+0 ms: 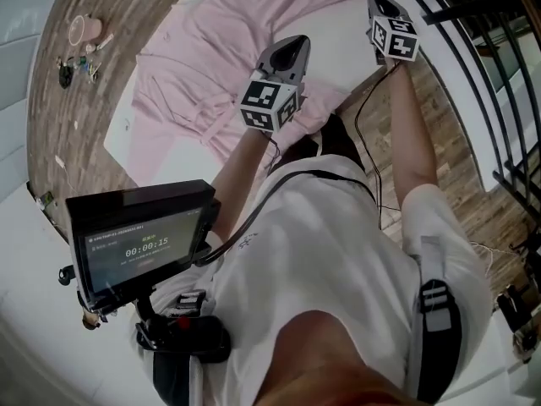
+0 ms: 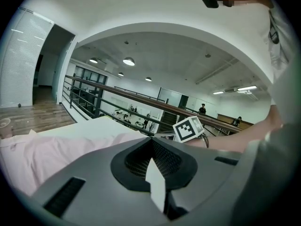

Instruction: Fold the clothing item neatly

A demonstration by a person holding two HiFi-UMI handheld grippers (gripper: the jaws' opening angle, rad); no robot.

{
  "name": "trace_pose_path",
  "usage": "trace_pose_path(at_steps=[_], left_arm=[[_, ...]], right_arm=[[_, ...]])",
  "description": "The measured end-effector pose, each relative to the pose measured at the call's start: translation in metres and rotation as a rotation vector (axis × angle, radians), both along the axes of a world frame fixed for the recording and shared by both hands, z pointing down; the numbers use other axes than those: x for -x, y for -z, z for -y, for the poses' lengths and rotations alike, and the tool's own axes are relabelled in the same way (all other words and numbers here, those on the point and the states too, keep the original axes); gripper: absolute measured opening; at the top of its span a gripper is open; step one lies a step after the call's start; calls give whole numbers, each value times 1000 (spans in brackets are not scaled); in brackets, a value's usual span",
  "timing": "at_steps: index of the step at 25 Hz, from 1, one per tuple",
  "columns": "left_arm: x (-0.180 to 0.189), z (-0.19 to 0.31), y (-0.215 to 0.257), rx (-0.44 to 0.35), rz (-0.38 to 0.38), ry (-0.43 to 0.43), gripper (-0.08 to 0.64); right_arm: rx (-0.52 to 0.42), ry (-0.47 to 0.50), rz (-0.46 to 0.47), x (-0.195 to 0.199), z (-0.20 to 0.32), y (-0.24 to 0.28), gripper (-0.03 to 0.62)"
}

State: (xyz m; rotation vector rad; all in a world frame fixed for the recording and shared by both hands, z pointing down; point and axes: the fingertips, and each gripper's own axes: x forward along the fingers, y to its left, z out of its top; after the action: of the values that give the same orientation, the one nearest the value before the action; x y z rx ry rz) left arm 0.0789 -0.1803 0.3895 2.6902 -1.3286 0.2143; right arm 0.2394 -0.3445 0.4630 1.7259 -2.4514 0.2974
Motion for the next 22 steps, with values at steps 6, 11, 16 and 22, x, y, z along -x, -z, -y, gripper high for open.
trace_pose_path(at_steps=[6, 11, 16, 22], left_arm=[[6, -3, -5, 14, 7, 18, 2], [1, 5, -6, 5, 26, 23, 2], [5, 4, -4, 4, 11, 37, 2], [22, 1, -9, 15, 12, 76, 2]], right_arm=[[44, -37, -34, -4, 20, -11, 79], [87, -44, -73, -2, 34, -18, 125], [157, -46, -69, -3, 47, -36, 129], [233, -107, -83, -14, 61, -58, 127]])
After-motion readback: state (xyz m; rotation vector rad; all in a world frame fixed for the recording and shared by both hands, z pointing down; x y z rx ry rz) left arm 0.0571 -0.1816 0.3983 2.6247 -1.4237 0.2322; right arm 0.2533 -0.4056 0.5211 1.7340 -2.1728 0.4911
